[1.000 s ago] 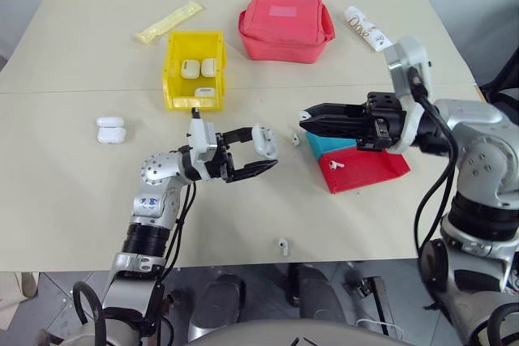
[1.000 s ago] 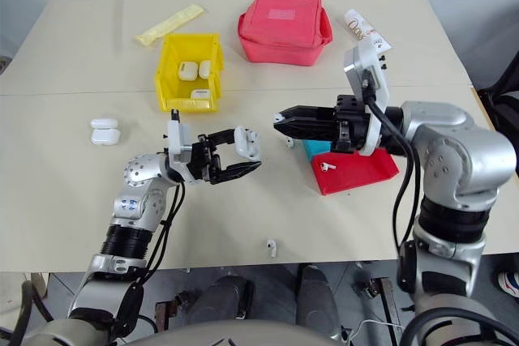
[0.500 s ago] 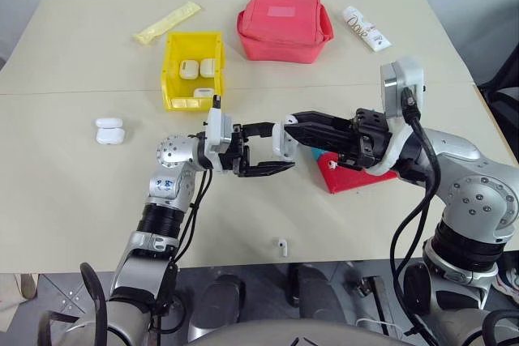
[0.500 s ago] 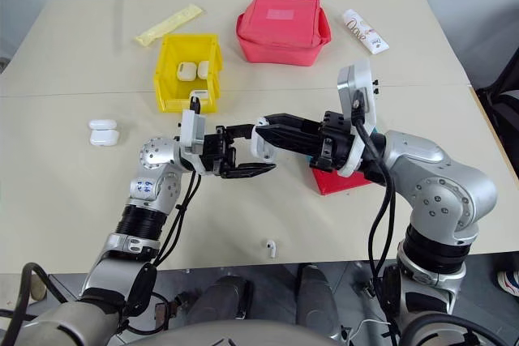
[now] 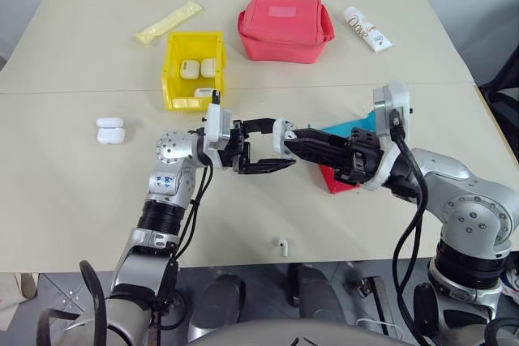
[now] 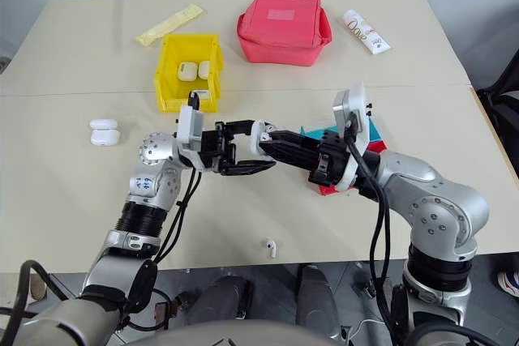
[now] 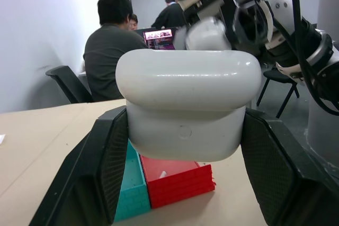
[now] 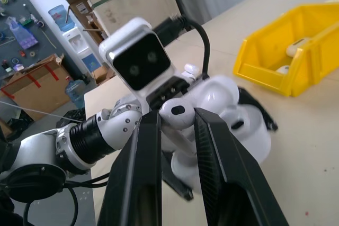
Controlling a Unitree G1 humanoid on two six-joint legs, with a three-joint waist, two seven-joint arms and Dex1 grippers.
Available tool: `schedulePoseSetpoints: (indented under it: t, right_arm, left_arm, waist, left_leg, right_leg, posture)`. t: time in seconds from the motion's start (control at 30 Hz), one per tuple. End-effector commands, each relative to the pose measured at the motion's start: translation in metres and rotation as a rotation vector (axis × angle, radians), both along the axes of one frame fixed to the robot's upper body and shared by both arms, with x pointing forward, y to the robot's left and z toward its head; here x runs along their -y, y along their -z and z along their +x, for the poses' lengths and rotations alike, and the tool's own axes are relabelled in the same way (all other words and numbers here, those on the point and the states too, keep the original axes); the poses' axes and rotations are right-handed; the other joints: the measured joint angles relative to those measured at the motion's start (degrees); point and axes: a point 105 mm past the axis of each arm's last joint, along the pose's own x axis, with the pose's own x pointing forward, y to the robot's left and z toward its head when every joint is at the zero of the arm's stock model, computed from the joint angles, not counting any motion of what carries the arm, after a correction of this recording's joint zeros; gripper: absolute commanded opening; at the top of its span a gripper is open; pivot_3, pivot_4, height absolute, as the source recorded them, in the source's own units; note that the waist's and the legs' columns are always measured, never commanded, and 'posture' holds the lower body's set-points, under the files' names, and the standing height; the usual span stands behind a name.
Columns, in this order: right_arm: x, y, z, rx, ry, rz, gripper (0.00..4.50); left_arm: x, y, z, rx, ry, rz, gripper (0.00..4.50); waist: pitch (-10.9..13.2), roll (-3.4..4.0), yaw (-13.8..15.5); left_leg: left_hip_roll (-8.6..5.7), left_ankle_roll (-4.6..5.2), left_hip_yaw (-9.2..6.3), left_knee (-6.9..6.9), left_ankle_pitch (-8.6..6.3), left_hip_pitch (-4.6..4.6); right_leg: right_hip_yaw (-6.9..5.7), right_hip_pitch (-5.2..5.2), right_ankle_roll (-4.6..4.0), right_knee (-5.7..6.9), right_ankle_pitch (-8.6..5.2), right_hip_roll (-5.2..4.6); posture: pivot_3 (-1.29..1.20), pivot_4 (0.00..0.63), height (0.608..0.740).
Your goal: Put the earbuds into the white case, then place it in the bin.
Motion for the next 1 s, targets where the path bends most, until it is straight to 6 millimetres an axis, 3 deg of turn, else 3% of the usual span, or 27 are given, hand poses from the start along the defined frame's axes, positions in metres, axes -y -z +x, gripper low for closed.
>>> schedulePoseSetpoints:
  t: [0.03,0.5,1.0]
  right_arm:
    - [-0.002,-0.002,-0.006,0.037,-0.004,0.002,0.51]
    - [0.005,0.023,0.004,0.074,0.07,-0.116,0.51]
    - [0.01,0.043,0.007,0.005,0.12,-0.19,0.51]
  left_arm:
    - [0.0,-0.014,0.001,0.03,-0.001,-0.041,2.79]
    - [-0.001,-0.024,0.001,0.039,0.004,-0.058,2.79]
    - [-0.001,-0.026,0.004,0.079,-0.016,-0.046,2.79]
  waist:
    - [0.0,0.0,0.0]
    - [0.0,-0.01,0.0]
    - [0.0,-0.02,0.1]
  left_leg:
    - [0.0,0.0,0.01,0.0,0.0,0.0]
    - [0.0,0.01,0.01,0.0,-0.01,-0.01]
    - [0.02,0.01,0.0,-0.01,0.0,-0.01]
  right_leg:
    - [0.01,0.0,0.0,0.0,0.0,0.0]
    - [0.0,0.02,0.0,-0.06,0.0,0.02]
    - [0.0,0.04,0.0,-0.12,0.0,0.02]
  posture:
    - [0.0,0.15,0.74]
    - [0.0,0.15,0.74]
    - [0.0,0.15,0.74]
